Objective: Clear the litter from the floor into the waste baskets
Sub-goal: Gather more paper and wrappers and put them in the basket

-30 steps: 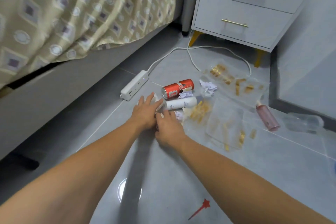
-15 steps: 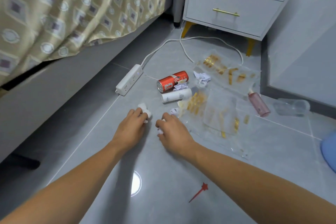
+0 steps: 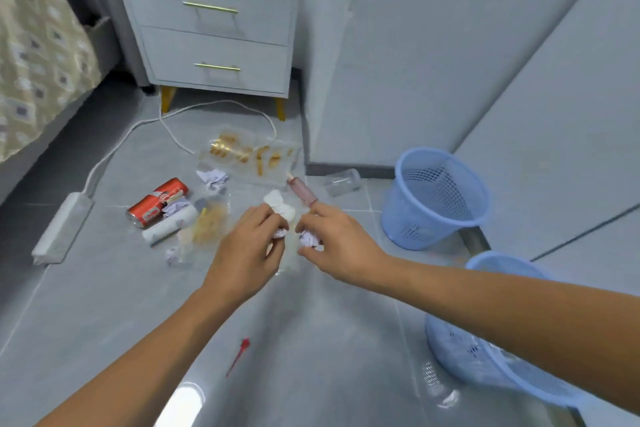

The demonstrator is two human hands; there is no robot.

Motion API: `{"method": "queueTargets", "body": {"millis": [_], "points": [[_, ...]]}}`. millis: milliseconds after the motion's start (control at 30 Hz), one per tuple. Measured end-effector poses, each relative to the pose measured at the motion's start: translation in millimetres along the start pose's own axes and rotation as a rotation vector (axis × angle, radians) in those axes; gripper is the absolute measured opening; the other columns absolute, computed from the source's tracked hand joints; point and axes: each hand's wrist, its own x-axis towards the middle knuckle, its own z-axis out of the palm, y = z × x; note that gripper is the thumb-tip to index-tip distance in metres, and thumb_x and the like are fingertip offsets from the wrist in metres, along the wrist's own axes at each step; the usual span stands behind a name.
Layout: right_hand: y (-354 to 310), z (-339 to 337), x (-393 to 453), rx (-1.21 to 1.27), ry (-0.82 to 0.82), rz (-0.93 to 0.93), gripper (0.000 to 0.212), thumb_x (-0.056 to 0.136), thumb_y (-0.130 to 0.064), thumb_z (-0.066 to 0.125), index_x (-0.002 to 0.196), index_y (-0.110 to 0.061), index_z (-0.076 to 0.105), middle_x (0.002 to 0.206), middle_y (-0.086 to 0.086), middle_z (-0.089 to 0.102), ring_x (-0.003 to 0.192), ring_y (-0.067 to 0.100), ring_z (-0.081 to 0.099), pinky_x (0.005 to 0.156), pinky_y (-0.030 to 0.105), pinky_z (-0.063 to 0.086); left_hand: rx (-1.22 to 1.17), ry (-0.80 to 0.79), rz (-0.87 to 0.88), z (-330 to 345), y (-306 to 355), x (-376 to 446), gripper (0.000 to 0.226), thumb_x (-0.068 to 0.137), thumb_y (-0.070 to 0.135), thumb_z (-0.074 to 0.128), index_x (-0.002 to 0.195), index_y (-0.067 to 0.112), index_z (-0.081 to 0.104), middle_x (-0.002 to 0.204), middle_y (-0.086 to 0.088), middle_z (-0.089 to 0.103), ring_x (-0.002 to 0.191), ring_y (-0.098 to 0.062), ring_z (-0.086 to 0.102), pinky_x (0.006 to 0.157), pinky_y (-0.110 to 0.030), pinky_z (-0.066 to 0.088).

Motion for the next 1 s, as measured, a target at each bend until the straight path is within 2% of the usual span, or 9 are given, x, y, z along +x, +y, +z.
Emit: {"method": "queueTargets", "body": {"millis": [167, 300, 400, 467, 567, 667, 733, 833, 1000], "points": [[62, -64, -98, 0.02, 0.18, 0.311, 0.027, 0.083, -0.031, 0.078, 0.106, -0.023, 0.067, 0.098, -0.007, 0.055, 0.086, 0.012, 0.054, 0.076, 0.029, 0.043, -0.154, -0.062, 0.184, 65, 113, 46, 0.009, 0.091, 0.011, 0.06, 0.099, 0.015, 0.062, 0.104, 0.005, 0.056, 0.094, -0.02, 0.055, 0.065, -0.041, 0.051], [111, -97, -195, -0.021, 0.318, 0.543, 0.026, 0.082, -0.031, 0.08, 0.105, -0.024, 0.07, 0.098, -0.007, 0.059, 0.085, 0.011, 0.057, 0.077, 0.028, 0.048, -0.231, -0.138, 0.289, 132, 192, 49, 0.003, 0.093, 0.016, 0.061, 0.095, 0.017, 0.062, 0.101, 0.006, 0.057, 0.093, -0.018, 0.053, 0.064, -0.035, 0.048], [138, -105, -259, -0.078, 0.371, 0.697, 0.024, 0.082, -0.029, 0.081, 0.103, -0.023, 0.07, 0.098, -0.008, 0.06, 0.083, 0.007, 0.053, 0.077, 0.03, 0.05, -0.276, -0.24, 0.343, 182, 236, 45, 0.002, 0.094, 0.017, 0.062, 0.094, 0.015, 0.061, 0.102, 0.002, 0.057, 0.094, -0.022, 0.053, 0.064, -0.038, 0.048], [153, -103, -287, -0.111, 0.382, 0.775, 0.025, 0.083, -0.029, 0.082, 0.103, -0.02, 0.071, 0.101, -0.004, 0.062, 0.085, 0.009, 0.054, 0.077, 0.026, 0.044, -0.27, -0.345, 0.366, 211, 260, 46, 0.009, 0.094, 0.023, 0.063, 0.099, 0.015, 0.064, 0.107, -0.001, 0.058, 0.099, -0.024, 0.051, 0.072, -0.044, 0.052], [172, -94, -309, -0.115, 0.302, 0.92, 0.035, 0.082, -0.033, 0.082, 0.112, -0.021, 0.069, 0.112, 0.0, 0.062, 0.103, 0.02, 0.061, 0.082, 0.027, 0.04, -0.171, -0.585, 0.367, 230, 285, 47, 0.042, 0.093, 0.045, 0.066, 0.129, 0.024, 0.064, 0.137, 0.0, 0.053, 0.126, -0.027, 0.044, 0.098, -0.042, 0.048], [178, -84, -313, -0.093, 0.177, 1.012, 0.06, 0.073, -0.043, 0.086, 0.127, -0.025, 0.065, 0.129, 0.004, 0.059, 0.121, 0.03, 0.053, 0.098, 0.037, 0.043, -0.169, -0.581, 0.396, 228, 282, 43, 0.061, 0.088, 0.053, 0.07, 0.142, 0.029, 0.055, 0.152, 0.001, 0.042, 0.138, -0.025, 0.036, 0.099, -0.042, 0.046], [177, -76, -308, -0.077, 0.21, 0.981, 0.054, 0.075, -0.034, 0.084, 0.125, -0.026, 0.066, 0.129, 0.001, 0.058, 0.122, 0.029, 0.051, 0.097, 0.035, 0.041, -0.19, -0.493, 0.406, 221, 265, 34, 0.056, 0.088, 0.052, 0.07, 0.137, 0.029, 0.058, 0.144, 0.001, 0.046, 0.134, -0.022, 0.04, 0.089, -0.041, 0.051], [170, -62, -289, -0.08, 0.29, 0.862, 0.04, 0.076, -0.022, 0.078, 0.114, -0.025, 0.068, 0.115, -0.001, 0.06, 0.112, 0.028, 0.056, 0.089, 0.032, 0.041, -0.192, -0.394, 0.371, 205, 226, 21, 0.041, 0.091, 0.045, 0.068, 0.127, 0.027, 0.062, 0.126, 0.004, 0.053, 0.118, -0.019, 0.048, 0.078, -0.034, 0.05], [136, -42, -222, -0.072, 0.31, 0.701, 0.032, 0.081, -0.019, 0.076, 0.112, -0.025, 0.068, 0.112, -0.003, 0.061, 0.112, 0.022, 0.053, 0.09, 0.03, 0.036, -0.091, -0.318, 0.253, 164, 155, 9, 0.039, 0.094, 0.045, 0.061, 0.13, 0.028, 0.061, 0.121, 0.006, 0.056, 0.112, -0.017, 0.051, 0.078, -0.032, 0.047]]}}
